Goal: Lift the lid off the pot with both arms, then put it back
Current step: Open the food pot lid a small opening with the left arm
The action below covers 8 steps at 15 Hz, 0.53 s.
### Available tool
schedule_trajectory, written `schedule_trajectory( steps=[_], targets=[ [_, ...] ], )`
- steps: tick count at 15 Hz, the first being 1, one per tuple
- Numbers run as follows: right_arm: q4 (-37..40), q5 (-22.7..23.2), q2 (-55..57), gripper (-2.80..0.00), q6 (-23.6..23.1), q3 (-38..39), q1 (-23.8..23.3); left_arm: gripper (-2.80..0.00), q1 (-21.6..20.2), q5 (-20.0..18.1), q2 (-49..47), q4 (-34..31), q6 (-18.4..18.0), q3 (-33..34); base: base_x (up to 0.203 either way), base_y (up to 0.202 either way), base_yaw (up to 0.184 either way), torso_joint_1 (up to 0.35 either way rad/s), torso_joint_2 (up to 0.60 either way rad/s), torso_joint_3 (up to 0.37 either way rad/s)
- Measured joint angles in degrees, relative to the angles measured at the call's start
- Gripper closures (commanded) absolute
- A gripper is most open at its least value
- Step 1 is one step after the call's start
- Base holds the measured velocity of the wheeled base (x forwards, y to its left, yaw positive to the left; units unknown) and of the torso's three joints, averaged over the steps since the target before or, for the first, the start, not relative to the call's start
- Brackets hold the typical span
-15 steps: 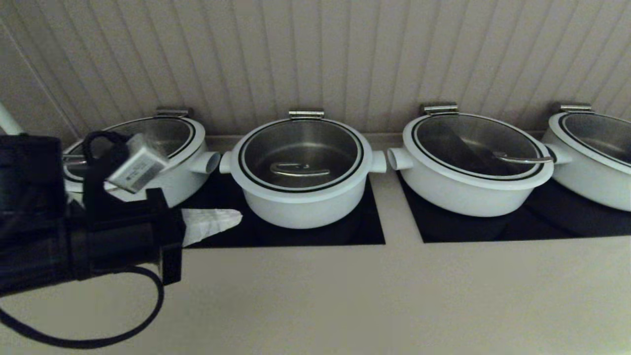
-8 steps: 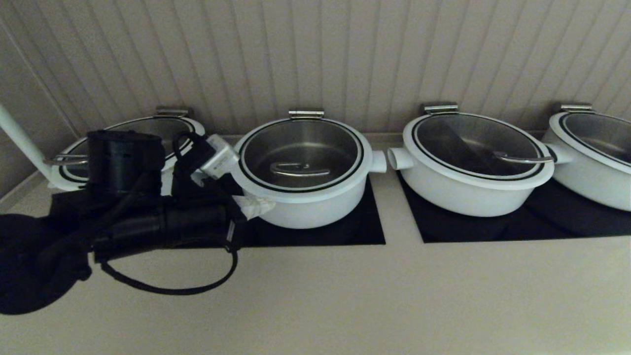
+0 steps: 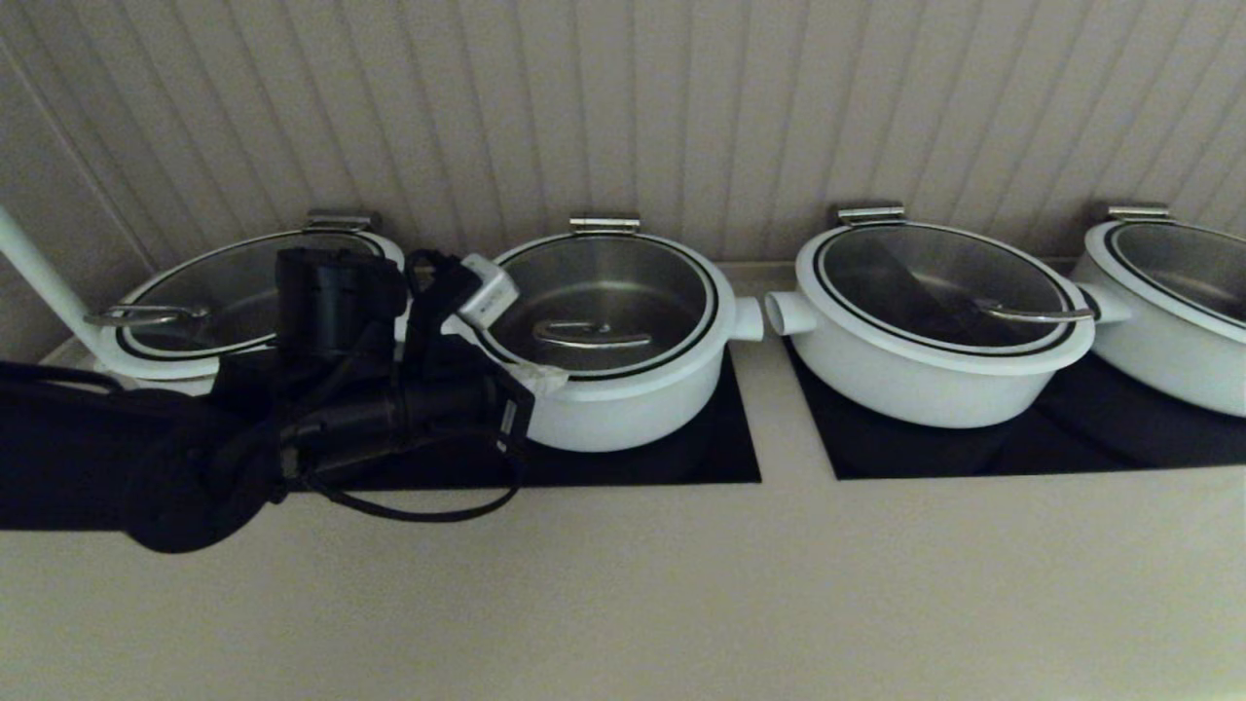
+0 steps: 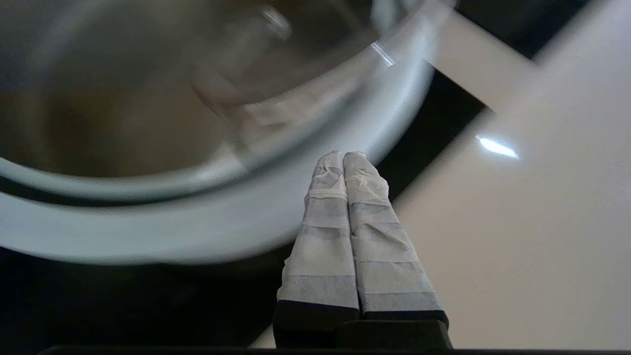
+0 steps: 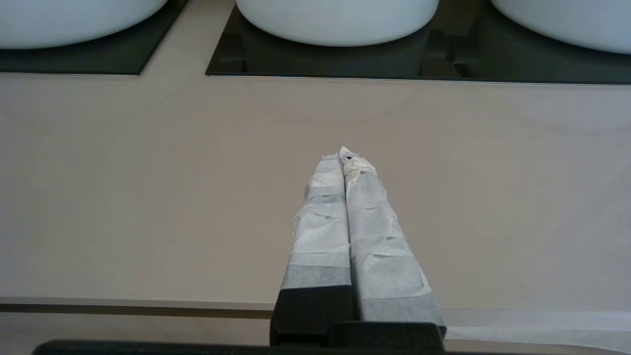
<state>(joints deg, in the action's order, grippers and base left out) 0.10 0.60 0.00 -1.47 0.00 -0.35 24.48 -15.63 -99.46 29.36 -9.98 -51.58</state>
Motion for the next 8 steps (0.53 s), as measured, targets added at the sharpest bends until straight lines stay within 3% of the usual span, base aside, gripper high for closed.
schedule_trajectory(
  steps=[2, 8],
  targets=[
    [0.0, 0.0, 0.0, 0.0, 0.0, 0.0, 0.0, 0.0, 0.0, 2.2, -1.6, 2.7, 0.9, -1.1, 0.0, 0.0, 0.0, 0.0, 0.0, 0.0],
    [0.0, 0.0, 0.0, 0.0, 0.0, 0.0, 0.0, 0.0, -0.1, 2.5, -4.2, 2.9, 1.4, -2.5, 0.0, 0.0, 0.0, 0.0, 0.0, 0.0]
  ],
)
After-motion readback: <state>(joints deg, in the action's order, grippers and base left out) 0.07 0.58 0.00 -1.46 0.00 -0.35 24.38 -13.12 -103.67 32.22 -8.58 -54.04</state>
